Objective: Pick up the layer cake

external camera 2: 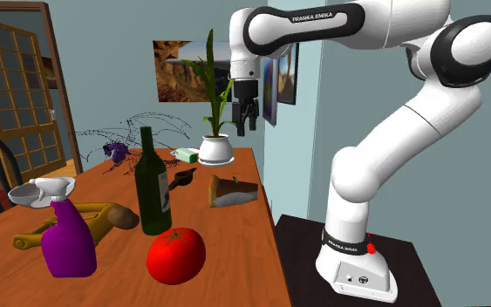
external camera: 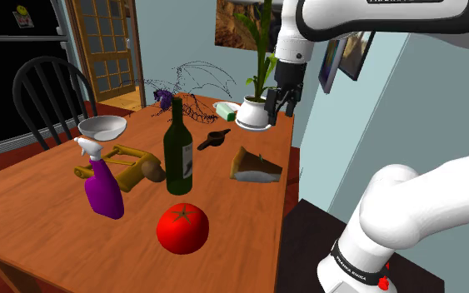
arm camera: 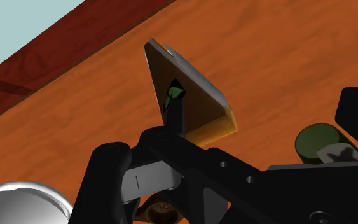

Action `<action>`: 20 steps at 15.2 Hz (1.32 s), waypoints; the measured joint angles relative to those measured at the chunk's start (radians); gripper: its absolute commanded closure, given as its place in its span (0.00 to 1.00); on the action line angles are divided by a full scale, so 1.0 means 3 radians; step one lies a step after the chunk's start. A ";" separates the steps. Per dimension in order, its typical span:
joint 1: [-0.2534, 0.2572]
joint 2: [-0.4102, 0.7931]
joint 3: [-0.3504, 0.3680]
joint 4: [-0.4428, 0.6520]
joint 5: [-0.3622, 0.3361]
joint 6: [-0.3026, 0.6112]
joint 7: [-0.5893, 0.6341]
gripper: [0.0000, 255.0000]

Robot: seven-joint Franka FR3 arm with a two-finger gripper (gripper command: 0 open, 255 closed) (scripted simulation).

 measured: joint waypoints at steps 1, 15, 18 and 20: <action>0.0000 0.0000 0.0000 0.0000 0.0000 0.0000 0.0000 0.00; 0.0021 0.0878 -0.0576 -0.0627 -0.0350 0.1302 -0.1110 0.00; 0.0026 0.1173 -0.0680 -0.0624 -0.0391 0.1562 -0.1328 0.00; 0.0031 0.1243 -0.0692 -0.0677 -0.0396 0.1679 -0.1348 0.00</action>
